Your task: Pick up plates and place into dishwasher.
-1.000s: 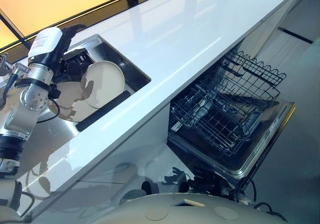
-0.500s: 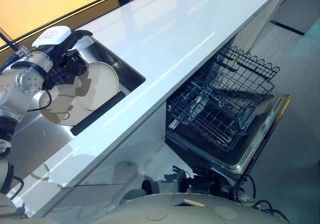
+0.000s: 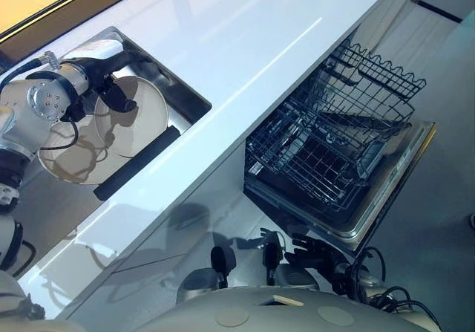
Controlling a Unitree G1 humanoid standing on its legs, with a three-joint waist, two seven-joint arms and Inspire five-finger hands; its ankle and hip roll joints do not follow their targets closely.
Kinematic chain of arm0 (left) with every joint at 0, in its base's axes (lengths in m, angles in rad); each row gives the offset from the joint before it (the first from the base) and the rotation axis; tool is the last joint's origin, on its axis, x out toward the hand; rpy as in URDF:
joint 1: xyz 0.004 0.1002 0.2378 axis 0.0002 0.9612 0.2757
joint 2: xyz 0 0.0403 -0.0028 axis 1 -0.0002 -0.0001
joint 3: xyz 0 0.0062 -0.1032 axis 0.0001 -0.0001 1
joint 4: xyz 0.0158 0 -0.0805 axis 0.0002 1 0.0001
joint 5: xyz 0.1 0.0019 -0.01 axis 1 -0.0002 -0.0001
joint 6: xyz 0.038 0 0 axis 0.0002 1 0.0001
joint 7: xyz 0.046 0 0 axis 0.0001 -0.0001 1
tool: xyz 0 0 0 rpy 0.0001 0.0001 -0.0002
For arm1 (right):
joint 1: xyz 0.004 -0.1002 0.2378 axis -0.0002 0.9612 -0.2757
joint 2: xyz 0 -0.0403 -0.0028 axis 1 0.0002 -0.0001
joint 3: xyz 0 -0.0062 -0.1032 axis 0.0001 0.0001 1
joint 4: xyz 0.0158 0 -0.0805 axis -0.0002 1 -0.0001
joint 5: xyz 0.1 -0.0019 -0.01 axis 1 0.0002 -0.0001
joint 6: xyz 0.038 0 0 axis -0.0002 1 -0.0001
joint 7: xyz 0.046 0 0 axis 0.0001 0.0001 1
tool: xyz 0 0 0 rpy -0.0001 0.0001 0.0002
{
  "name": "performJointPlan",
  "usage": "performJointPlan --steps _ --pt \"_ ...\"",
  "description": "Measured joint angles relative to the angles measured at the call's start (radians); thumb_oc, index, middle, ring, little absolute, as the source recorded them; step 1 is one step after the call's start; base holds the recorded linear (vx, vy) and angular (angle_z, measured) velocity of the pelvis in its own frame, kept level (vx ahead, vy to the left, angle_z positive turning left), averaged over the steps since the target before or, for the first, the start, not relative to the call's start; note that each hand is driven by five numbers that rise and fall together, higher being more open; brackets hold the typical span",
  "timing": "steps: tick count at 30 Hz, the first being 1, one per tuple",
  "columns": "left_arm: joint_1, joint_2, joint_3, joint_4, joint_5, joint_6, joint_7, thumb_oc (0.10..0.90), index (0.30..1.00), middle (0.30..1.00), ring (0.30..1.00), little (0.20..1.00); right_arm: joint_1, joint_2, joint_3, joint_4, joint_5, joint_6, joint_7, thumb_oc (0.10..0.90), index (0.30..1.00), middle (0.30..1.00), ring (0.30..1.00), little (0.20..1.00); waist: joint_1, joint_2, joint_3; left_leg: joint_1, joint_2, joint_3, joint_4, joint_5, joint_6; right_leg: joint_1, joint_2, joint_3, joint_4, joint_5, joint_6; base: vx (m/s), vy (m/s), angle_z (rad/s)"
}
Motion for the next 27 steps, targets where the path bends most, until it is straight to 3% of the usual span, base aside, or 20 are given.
performJointPlan --steps 6,9,11,14,16,18,21,22,23,24,27 --pt "-0.016 0.0 -0.006 -0.004 -0.02 0.038 -0.136 0.8 0.9 0.9 0.9 0.9 -0.007 -0.001 -0.007 0.002 0.0 0.011 0.007 0.8 0.9 0.9 0.9 0.9 -0.004 0.0 0.009 0.0 0.0 0.0 -0.001 0.0 0.0 0.0 0.0 -0.001 0.0 0.0 0.0 -0.02 -0.003 0.0" --pt "-0.032 0.0 -0.006 -0.004 -0.013 0.04 -0.167 0.314 0.484 0.484 0.484 0.414 -0.011 -0.003 -0.007 0.005 0.0 0.015 0.008 0.8 0.9 0.9 0.9 0.9 -0.003 0.001 0.011 -0.001 0.0 -0.001 0.0 0.0 0.0 0.0 0.0 -0.006 0.0 0.0 0.0 -0.04 -0.015 0.02" --pt "-0.056 0.0 -0.016 -0.004 0.006 0.039 -0.176 0.158 0.349 0.349 0.349 0.258 -0.016 -0.006 -0.007 0.006 0.0 0.016 0.009 0.8 0.9 0.9 0.9 0.9 -0.002 0.002 0.018 -0.002 -0.001 -0.002 0.001 0.0 0.0 0.001 -0.001 -0.009 0.0 0.0 0.0 -0.02 -0.009 0.02" --pt "-0.091 0.0 -0.042 -0.006 0.045 0.03 -0.175 0.141 0.335 0.335 0.335 0.241 -0.026 -0.01 -0.007 0.014 -0.005 0.017 0.009 0.8 0.9 0.9 0.9 0.9 -0.002 0.002 0.022 -0.003 -0.001 -0.009 0.001 0.0 0.0 0.001 -0.002 -0.013 0.0 0.0 0.0 -0.02 -0.018 0.03" --pt "-0.099 0.0 -0.043 -0.011 0.083 0.01 -0.16 0.204 0.389 0.389 0.389 0.304 -0.03 -0.012 -0.005 0.014 -0.007 0.017 0.01 0.8 0.9 0.9 0.9 0.9 -0.002 0.002 0.022 -0.003 -0.001 -0.01 0.001 0.0 0.0 0.001 -0.002 -0.014 0.0 0.0 0.0 0.0 0.0 0.0" --pt "-0.11 0.001 -0.044 -0.016 0.12 -0.008 -0.133 0.169 0.359 0.359 0.359 0.269 -0.031 -0.014 -0.005 0.015 -0.009 0.017 0.01 0.8 0.9 0.9 0.9 0.9 -0.002 0.002 0.022 -0.003 -0.001 -0.011 0.001 0.0 0.0 0.001 -0.002 -0.015 0.0 0.0 0.0 0.0 0.0 0.0" --pt "-0.12 0.032 -0.085 -0.041 0.226 -0.059 -0.019 0.1 0.3 0.3 0.3 0.2 -0.04 -0.015 -0.004 0.032 -0.015 0.016 0.01 0.8 0.9 0.9 0.9 0.9 -0.002 0.003 0.022 -0.003 -0.001 -0.015 0.001 0.0 0.0 0.004 -0.002 -0.018 0.0 0.0 0.0 0.0 -0.004 0.01" --pt "-0.125 0.06 -0.107 -0.057 0.279 -0.085 0.034 0.108 0.307 0.307 0.307 0.208 -0.042 -0.016 -0.004 0.033 -0.015 0.016 0.01 0.8 0.9 0.9 0.9 0.9 -0.002 0.003 0.022 -0.002 -0.001 -0.016 0.001 0.0 0.0 0.005 -0.002 -0.018 0.0 0.0 0.0 0.01 -0.007 0.03" --pt "-0.127 0.084 -0.123 -0.068 0.323 -0.104 0.088 0.191 0.378 0.378 0.378 0.291 -0.041 -0.016 -0.003 0.034 -0.015 0.016 0.011 0.8 0.9 0.9 0.9 0.9 -0.002 0.003 0.022 0.0 -0.001 -0.018 0.001 0.001 0.001 0.007 -0.002 -0.019 0.0 0.0 0.0 0.0 0.0 0.04" --pt "-0.128 0.102 -0.126 -0.077 0.358 -0.118 0.128 0.1 0.3 0.3 0.3 0.2 -0.041 -0.016 -0.003 0.035 -0.015 0.016 0.011 0.8 0.9 0.9 0.9 0.9 -0.002 0.003 0.022 0.001 -0.002 -0.019 0.001 0.001 0.001 0.009 -0.002 -0.019 0.0 0.0 0.0 0.0 0.008 0.05" --pt "-0.162 0.136 -0.164 -0.087 0.445 -0.139 0.246 0.1 0.3 0.3 0.3 0.2 -0.041 -0.018 0.002 0.04 -0.015 0.016 0.011 0.8 0.9 0.9 0.9 0.9 0.007 0.003 0.022 0.007 -0.004 -0.024 0.0 0.003 0.003 0.016 -0.004 -0.021 0.0 0.0 0.0 0.0 0.01 0.03"
